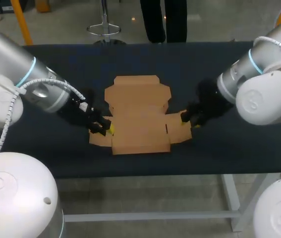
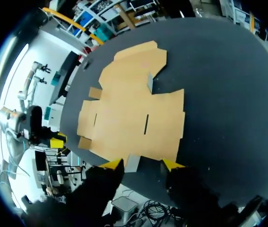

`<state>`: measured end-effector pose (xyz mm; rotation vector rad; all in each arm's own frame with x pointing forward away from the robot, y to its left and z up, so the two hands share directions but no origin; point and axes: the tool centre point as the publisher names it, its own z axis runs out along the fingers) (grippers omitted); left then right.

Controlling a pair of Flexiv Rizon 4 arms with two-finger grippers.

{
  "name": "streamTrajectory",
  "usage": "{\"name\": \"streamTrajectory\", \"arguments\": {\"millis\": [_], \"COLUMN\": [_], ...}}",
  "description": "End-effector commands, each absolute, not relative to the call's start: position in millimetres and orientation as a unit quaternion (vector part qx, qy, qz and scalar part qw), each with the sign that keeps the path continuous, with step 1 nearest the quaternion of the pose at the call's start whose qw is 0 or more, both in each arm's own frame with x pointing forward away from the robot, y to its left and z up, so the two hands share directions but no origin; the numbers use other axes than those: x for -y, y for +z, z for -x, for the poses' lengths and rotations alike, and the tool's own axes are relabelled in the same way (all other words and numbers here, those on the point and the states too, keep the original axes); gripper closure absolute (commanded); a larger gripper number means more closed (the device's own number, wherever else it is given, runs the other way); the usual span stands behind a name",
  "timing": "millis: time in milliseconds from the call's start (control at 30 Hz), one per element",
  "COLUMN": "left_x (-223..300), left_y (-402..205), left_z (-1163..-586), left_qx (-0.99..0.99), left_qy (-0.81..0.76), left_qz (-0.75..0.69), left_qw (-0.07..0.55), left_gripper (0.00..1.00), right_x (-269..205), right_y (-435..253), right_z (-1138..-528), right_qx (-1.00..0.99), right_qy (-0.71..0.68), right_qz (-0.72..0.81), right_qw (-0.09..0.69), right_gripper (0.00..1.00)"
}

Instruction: Assemble the packaging by folding the flat box into shape, placing the metal phone stand inside, and closing the box properly

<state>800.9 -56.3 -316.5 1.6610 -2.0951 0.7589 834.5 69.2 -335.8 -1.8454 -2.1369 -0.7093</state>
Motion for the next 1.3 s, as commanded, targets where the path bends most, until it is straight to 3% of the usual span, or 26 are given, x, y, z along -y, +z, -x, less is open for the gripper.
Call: {"name": "streamTrajectory", "arguments": {"millis": [33, 300, 900, 1300], "left_x": [46.9, 30.5, 31.9, 26.7], "left_y": [-309.8, -298.6, -299.2, -288.2], "left_z": [-813.7, -842.1, -842.4, -902.8], "left_qx": [0.744, 0.753, 0.753, 0.756], "left_qy": [0.266, 0.264, 0.266, 0.315], "left_qz": [-0.582, -0.559, -0.556, -0.506], "left_qw": [0.191, 0.228, 0.228, 0.271], "left_gripper": [0.0, 0.0, 0.0, 0.0], "right_x": [-49.4, -33.1, -30.5, -32.9], "right_y": [-316.2, -305.2, -310.8, -335.9], "right_z": [-843.4, -871.1, -878.1, -928.2], "right_qx": [0.698, 0.672, 0.662, 0.622], "right_qy": [-0.327, -0.354, -0.353, -0.423], "right_qz": [0.566, 0.562, 0.569, 0.559], "right_qw": [0.29, 0.326, 0.336, 0.348], "right_gripper": [0.0, 0.0, 0.0, 0.0]}}
